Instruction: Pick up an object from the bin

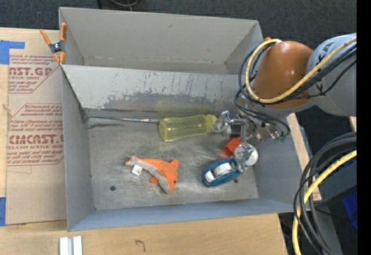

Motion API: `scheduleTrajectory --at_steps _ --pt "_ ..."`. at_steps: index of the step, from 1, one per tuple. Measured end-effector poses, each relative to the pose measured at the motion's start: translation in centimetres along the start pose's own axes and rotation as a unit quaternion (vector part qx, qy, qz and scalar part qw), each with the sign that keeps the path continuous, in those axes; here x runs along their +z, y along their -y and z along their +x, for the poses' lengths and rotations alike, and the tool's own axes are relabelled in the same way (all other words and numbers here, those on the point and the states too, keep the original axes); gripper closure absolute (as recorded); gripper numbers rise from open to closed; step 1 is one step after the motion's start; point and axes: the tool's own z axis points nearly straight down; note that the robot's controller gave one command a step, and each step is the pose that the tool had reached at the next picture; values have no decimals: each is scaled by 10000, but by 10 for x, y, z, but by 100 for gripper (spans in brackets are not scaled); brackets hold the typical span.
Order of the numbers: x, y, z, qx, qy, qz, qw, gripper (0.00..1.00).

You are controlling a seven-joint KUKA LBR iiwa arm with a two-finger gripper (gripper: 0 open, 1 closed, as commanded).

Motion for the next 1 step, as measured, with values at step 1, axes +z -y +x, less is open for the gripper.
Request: scheduleTrajectory --at_steps 1 --pt "13 33 1 -526 -50 -96 9986 0"
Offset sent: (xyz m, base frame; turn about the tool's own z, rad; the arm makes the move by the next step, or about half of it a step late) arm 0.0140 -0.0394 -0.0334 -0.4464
